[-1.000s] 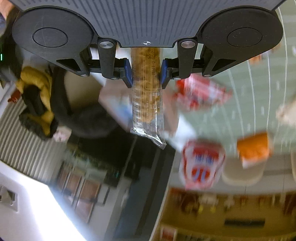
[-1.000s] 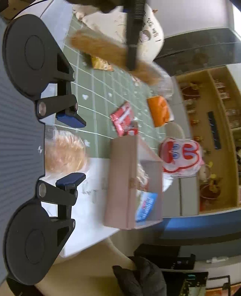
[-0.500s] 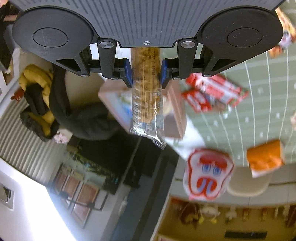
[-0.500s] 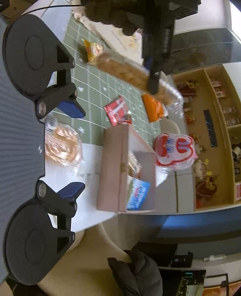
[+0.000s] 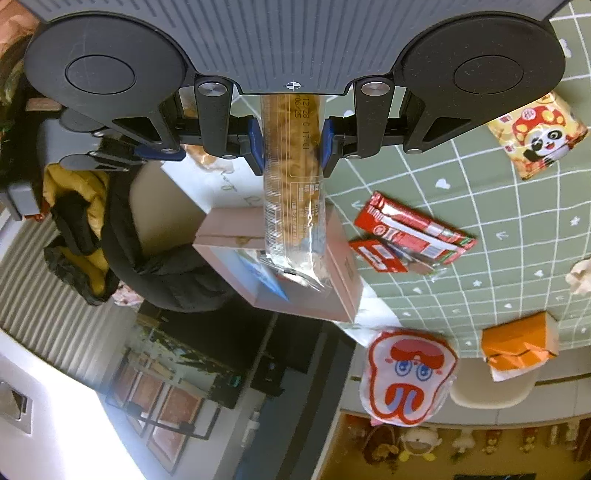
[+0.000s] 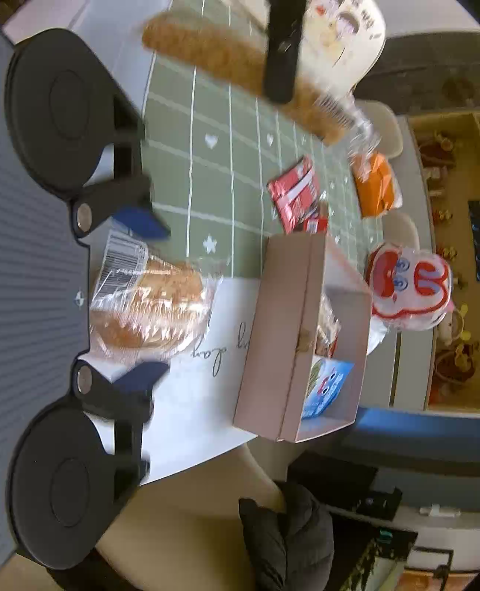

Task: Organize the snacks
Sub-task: 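Carry the wafer-stick packet up with the left tool while the right lifts the bread packet toward the pink box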

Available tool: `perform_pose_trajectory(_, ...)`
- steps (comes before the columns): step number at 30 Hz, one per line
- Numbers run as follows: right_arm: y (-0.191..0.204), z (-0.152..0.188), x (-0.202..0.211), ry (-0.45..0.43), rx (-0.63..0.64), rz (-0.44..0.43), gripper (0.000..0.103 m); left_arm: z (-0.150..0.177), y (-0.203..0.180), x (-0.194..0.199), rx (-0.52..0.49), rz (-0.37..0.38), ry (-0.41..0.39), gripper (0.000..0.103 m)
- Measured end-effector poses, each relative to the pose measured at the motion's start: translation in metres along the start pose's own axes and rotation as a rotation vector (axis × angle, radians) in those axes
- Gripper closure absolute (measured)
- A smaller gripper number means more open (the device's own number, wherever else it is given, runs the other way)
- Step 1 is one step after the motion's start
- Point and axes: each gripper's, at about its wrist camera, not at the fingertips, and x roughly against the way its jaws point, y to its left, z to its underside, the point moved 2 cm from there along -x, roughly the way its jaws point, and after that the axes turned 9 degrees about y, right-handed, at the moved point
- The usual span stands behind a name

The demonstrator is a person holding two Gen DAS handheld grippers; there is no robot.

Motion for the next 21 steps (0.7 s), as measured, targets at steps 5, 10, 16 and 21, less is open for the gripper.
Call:
perform_pose_trajectory(5,-0.005,-0.017,0.031,-0.044,0.031,-0.05,0.085,-0.021,-0.003,0.01,-0.002,0.027,-0.068,0.068)
perform_pose_trajectory(10,-0.022,-0.047,0.057,-0.111,0.036,-0.097,0.07,-0.042,-0.003,0.014,0.002,0.031,-0.121,0.068)
perform_pose_trajectory(16,-0.031,-0.029,0.039,-0.061,-0.018,-0.081,0.018,-0.025,-0.002,-0.02,-0.001,0.024,0.014,0.068)
perform_pose_trajectory(21,-0.01,-0.005,0.012,0.034,0.072,-0.039,0.018,0.003,-0.001,-0.046,0.006,0.009,0.151,0.068)
